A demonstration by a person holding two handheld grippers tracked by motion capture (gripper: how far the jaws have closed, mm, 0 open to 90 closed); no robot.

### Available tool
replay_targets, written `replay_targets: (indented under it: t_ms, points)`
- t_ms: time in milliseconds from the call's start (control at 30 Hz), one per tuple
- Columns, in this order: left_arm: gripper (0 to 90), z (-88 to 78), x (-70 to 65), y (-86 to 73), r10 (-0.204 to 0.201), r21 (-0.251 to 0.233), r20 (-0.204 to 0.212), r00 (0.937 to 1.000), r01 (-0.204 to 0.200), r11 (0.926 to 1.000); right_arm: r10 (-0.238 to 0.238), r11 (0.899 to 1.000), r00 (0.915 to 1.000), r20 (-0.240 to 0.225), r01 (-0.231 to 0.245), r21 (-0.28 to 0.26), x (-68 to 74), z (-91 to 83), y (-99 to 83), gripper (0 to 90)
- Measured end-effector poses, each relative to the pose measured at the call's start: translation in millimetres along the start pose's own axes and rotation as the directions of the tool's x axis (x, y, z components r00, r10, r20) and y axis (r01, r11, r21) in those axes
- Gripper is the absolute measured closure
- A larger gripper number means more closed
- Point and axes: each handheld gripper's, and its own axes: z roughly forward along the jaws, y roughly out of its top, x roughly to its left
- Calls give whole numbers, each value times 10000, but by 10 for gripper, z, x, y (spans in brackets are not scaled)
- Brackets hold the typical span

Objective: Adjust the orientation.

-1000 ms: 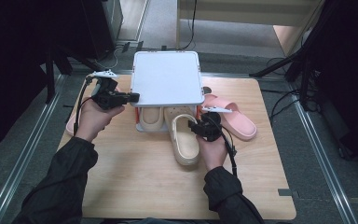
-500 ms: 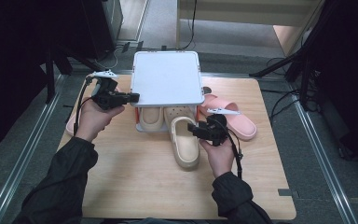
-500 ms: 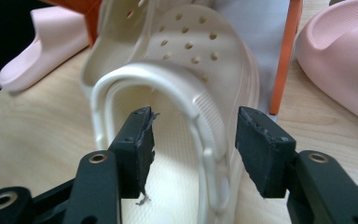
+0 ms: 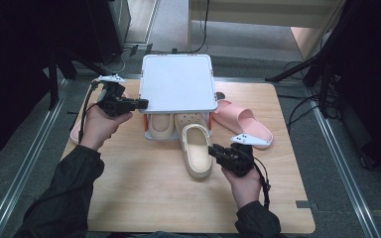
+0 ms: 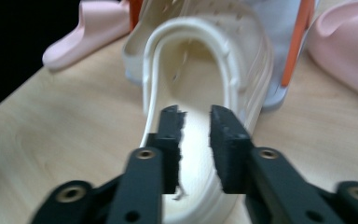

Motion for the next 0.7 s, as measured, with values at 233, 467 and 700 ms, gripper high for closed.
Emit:
replay_targets:
  t_ms: [233, 467, 700]
  points:
    - [880, -1, 3, 6, 45, 62, 18, 10000, -45, 10000, -255, 9993, 9995, -212, 260, 251, 140, -43, -248, 900]
    - [879, -2, 10, 8, 19, 81, 68, 10000, -19, 10000, -459, 9954, 9985, -296, 482, 824, 245, 2, -536, 900]
    - [879, -2, 13, 10, 24, 95, 78, 10000, -25, 10000, -552, 9890, 9975, -447, 608, 1348, 290, 57, -686, 900]
